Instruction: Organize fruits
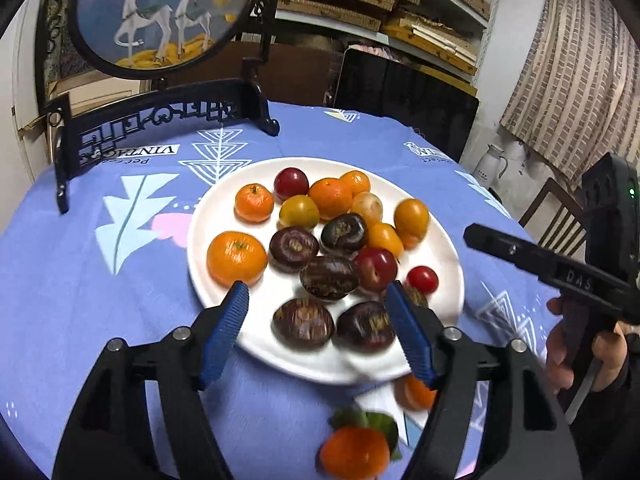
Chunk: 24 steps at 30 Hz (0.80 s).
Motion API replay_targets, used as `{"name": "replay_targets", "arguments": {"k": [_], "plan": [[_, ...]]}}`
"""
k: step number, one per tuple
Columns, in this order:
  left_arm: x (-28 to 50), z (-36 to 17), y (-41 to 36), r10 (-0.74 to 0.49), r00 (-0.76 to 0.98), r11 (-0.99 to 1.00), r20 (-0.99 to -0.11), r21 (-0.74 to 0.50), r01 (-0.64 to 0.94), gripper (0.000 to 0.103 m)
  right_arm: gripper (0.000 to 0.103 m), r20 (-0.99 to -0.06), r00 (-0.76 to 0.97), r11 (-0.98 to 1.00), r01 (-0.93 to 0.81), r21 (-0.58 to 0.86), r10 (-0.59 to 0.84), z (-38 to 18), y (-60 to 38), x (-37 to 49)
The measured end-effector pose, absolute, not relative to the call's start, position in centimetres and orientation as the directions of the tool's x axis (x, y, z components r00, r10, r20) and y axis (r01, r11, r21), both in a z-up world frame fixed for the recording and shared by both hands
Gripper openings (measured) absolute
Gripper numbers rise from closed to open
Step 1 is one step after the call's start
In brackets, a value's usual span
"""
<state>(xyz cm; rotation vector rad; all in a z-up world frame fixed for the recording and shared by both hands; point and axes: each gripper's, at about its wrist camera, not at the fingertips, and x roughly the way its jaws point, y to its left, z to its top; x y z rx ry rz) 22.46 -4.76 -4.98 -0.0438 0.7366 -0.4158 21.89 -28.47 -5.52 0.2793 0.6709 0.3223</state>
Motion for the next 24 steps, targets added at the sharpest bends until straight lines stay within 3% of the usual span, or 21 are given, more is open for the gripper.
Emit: {"name": "replay_targets", "arguments": {"k": [3, 8, 13, 17, 22, 24], "plan": [[20.5, -5.5, -4.0, -0.395, 0.648, 0.911, -0.652, -0.190, 0.365, 0.069, 0.062, -0.545, 0.759, 0.923, -0.194, 0.332, 0.356, -5.3, -29.0, 20.4], [17.8, -7.0, -3.9, -0.411, 0.592, 0.898, -0.693, -0.197, 0.392, 0.070, 0.063, -0.584, 0.742, 0.929, -0.143, 0.342, 0.329, -6.6, -30.0, 19.5], [15.6, -8.6, -5.7, -0.358, 0.561, 0.897, -0.747, -0.107, 0.430, 0.070, 0.064, -0.594, 0.749, 0.947, -0.142, 0.289, 0.293, -6.9, -29.1, 18.3], [16.3, -10.2, -6.0, -0.314, 0.507, 0.908, -0.803, -0.099, 0.406, 0.071, 0.074, -0.596, 0.751, 0.949, -0.135, 0.284, 0.285, -7.1, -29.0, 17.7], [16.4, -10.3, -6.1, -0.303, 0.513, 0.911, -0.803, -0.086, 0.404, 0.070, 0.077, -0.602, 0.744, 0.946, -0.127, 0.298, 0.289, -7.5, -29.3, 17.4], [16.4, -10.1, -5.8, -0.315, 0.519, 0.911, -0.794, -0.100, 0.400, 0.040, 0.077, -0.605, 0.742, 0.947, -0.126, 0.296, 0.288, -7.5, -29.3, 17.5]]}}
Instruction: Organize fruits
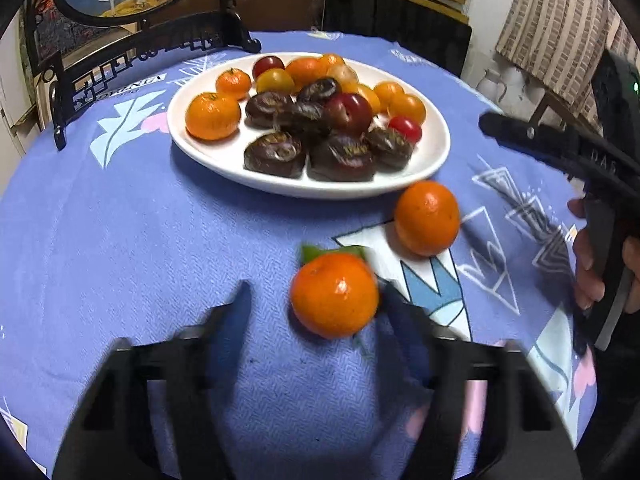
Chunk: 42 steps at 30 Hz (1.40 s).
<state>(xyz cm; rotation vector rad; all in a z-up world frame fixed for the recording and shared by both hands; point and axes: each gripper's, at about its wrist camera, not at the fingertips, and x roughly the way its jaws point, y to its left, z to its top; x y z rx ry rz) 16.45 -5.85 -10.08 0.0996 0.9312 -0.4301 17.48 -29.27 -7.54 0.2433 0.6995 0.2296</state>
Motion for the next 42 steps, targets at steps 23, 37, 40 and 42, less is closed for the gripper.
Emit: {"name": "replay_targets", "arguments": {"k": [23, 37, 40, 42], "plan": [[16.6, -6.7, -1.7, -0.409, 0.645, 0.911, -0.646, -0.247, 0.331, 0.039, 0.068, -0.741, 0.602, 0.913, -0.406, 0.039, 0.299, -9.6, -18.7, 16.9], [16.8, -7.0, -1.7, -0.391, 0.644, 0.918, -0.657, -0.231, 0.322, 0.039, 0.044, -0.709, 0.587, 0.908, -0.375, 0.190, 0.391, -9.4, -21.3, 16.1], [16.7, -7.0, -1.8, -0.390, 0.646, 0.919, -0.656, -0.229, 0.322, 0.039, 0.044, -0.708, 0.586, 0.907, -0.375, 0.193, 0.394, -9.5, -21.4, 15.6], [16.7, -7.0, -1.8, -0.391, 0.645, 0.918, -0.657, -0.230, 0.322, 0.039, 0.044, -0.706, 0.588, 0.907, -0.373, 0.197, 0.395, -9.5, -21.5, 15.4]]}}
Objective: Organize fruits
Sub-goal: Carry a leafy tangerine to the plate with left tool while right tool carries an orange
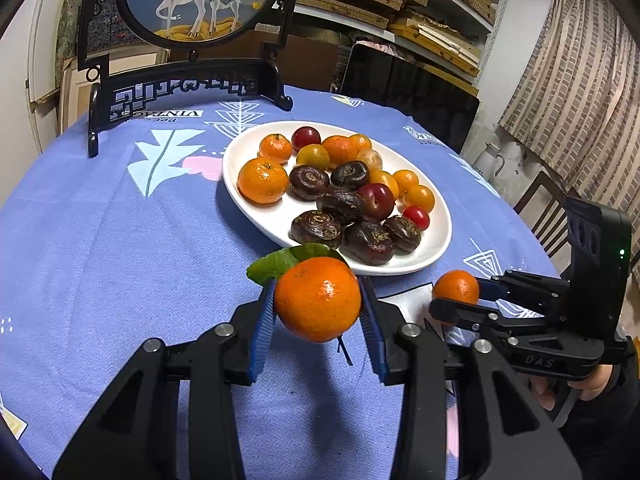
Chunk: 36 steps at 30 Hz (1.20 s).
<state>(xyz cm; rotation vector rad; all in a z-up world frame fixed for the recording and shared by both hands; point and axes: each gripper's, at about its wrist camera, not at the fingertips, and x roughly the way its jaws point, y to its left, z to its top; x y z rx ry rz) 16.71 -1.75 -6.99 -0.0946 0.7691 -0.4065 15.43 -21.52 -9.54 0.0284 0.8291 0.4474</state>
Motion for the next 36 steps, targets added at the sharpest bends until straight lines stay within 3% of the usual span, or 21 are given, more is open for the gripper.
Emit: {"name": "replay_targets", "arguments": {"k": [27, 32, 36], "plan": [[16.5, -6.0, -1.8, -0.388, 0.646, 0.919, -0.657, -0.224, 0.324, 0.039, 0.044, -0.686, 0.611, 0.918, -0.298, 0.262, 0.394, -7.5, -24.4, 14.2], [19.7, -4.2, -3.6, -0.355, 0.649, 0.926, -0.673, -0.157, 0.344, 0.039, 0.044, -0.673, 0.651, 0.935, -0.293, 0.202, 0.350, -3.6, -24.9, 17.2], [23.6, -3.9, -4.5, -0.341, 0.647, 0.932, -0.682, -0.156, 0.327, 0.039, 0.044, -0.663, 0.660, 0.935, -0.263, 0.237, 0.354, -2.5, -25.2, 22.6]]}}
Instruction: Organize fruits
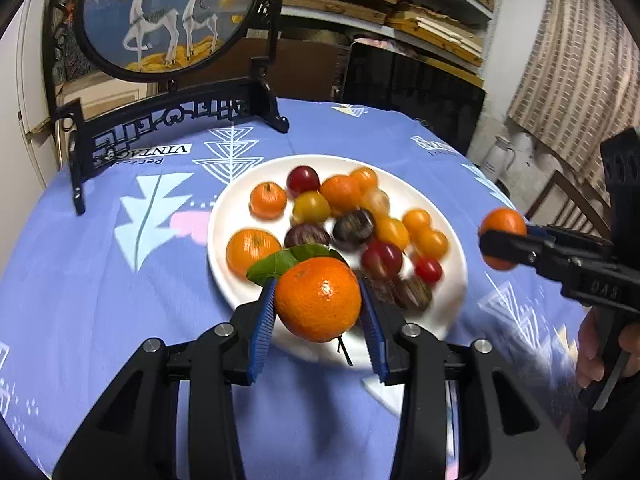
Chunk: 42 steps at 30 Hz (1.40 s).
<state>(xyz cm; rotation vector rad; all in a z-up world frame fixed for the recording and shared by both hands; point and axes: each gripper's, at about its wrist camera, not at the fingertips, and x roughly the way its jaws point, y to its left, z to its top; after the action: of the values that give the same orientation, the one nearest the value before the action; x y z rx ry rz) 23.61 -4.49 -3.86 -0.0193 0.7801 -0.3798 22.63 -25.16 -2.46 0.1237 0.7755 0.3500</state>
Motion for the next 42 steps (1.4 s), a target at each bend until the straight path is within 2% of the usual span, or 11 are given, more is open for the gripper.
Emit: {"name": "replay_targets", "arguments": {"k": [3, 4, 6, 8, 10, 12, 14, 20, 30, 36, 42], "plan": [[26.6, -4.4, -5.1, -0.349, 0.625, 0.930, -0.698, -0.178, 0.321, 0.042, 0.045, -0.657, 0.665, 0.934, -0.228, 0.276, 0.356, -3.2, -25.2, 26.6], [27.3, -4.8, -5.4, -0.346, 0.617, 0.930, -0.706, -0.174, 0.322, 0.048, 0.046, -0.658, 0.664, 0.933, -0.215, 0.288, 0.355, -3.7, -25.3, 27.5], [27.6, -5.1, -5.3, -0.302, 0.641, 0.948, -0.705, -0.149, 0.282, 0.078, 0.055, -0.652, 0.671, 0.931, -0.186, 0.313, 0.353, -4.3, -25.7, 28.1], [26.9, -5.1, -4.8, -0.314, 0.654, 0.946, -0.688, -0.169, 0.276, 0.086, 0.060, -0.635, 0.684, 0.927, -0.184, 0.327, 0.360, -4.6, -26.0, 27.0], [25.6, -5.0, -4.3, -0.313, 0.663, 0.946, -0.680, -0.163, 0.280, 0.087, 0.065, -0.624, 0.705, 0.936, -0.182, 0.301, 0.337, -4.7, -26.4, 24.9], [24.0, -5.2, -3.8, -0.312, 0.669, 0.947, -0.675, -0.160, 0.280, 0.096, 0.080, -0.605, 0.726, 0.938, -0.168, 0.304, 0.327, -4.8, -27.2, 22.7], [22.0, -5.7, -3.3, -0.306, 0.671, 0.949, -0.676, -0.157, 0.275, 0.097, 0.093, -0.584, 0.739, 0.930, -0.160, 0.330, 0.334, -5.3, -28.1, 20.2], [16.1, -5.8, -2.9, -0.275, 0.677, 0.956, -0.683, -0.120, 0.267, 0.097, 0.099, -0.622, 0.710, 0.929, -0.126, 0.348, 0.329, -7.0, -29.2, 15.2], [7.4, -3.4, -2.3, -0.258, 0.707, 0.964, -0.659, -0.130, 0.231, 0.098, 0.099, -0.643, 0.741, 0.981, -0.122, 0.151, 0.191, -4.7, -26.8, 7.6], [1.5, -0.7, -2.2, -0.174, 0.769, 0.982, -0.616, -0.045, 0.186, 0.098, 0.099, -0.597, 0.780, 0.982, -0.132, 0.136, 0.188, -1.8, -26.7, 2.5], [-1.8, 0.4, -1.1, -0.146, 0.791, 0.988, -0.595, -0.046, 0.148, 0.098, 0.099, -0.560, 0.815, 0.989, -0.110, 0.102, 0.148, -0.5, -26.8, -1.2]]}}
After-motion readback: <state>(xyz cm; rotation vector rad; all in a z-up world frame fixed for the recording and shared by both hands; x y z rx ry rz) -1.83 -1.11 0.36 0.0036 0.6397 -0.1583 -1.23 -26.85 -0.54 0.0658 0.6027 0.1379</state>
